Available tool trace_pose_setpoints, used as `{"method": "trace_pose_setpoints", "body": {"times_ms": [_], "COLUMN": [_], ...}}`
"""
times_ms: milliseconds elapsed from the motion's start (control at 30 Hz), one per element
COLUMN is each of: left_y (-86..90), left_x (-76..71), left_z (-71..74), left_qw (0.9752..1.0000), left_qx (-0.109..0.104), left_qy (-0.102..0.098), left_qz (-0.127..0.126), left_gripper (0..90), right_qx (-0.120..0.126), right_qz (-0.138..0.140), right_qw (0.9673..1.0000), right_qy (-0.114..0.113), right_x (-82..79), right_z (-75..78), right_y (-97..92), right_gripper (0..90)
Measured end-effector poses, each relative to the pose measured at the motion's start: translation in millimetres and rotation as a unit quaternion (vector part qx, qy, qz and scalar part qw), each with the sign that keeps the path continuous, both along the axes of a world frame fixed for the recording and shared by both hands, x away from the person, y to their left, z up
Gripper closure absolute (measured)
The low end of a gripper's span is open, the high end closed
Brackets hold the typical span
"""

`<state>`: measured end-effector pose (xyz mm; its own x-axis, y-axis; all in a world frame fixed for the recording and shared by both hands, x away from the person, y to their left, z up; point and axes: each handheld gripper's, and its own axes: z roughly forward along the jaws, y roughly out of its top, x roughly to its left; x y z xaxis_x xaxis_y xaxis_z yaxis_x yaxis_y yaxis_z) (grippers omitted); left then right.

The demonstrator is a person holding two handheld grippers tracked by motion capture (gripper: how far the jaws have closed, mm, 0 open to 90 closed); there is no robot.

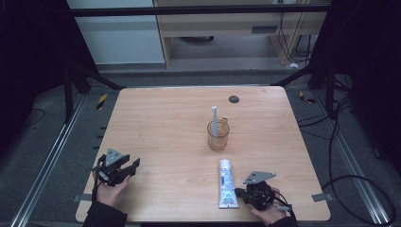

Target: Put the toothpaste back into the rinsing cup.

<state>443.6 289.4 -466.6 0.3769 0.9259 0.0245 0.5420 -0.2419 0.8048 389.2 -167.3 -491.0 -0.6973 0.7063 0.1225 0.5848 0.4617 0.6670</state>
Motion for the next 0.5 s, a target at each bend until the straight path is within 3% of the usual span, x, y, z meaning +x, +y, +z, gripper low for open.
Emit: {"method": "trace_pose_setpoints", "body": {"times_ms": [500], "left_y": [-1.0], "left_x": [1.1], "left_z": [0.2], "left_qw": [1.0], "left_qx": [0.005], "left_qy": [0.001], "left_qz": [0.0], "left_gripper": [51.0], "right_qx": [0.015], "right_qz": [0.03], "right_qw": [0.9994], "right_qy": [0.0], "right_x": [2.5], "right_z": [-1.4], "right_y": [24.8], "right_gripper": [90.0]}}
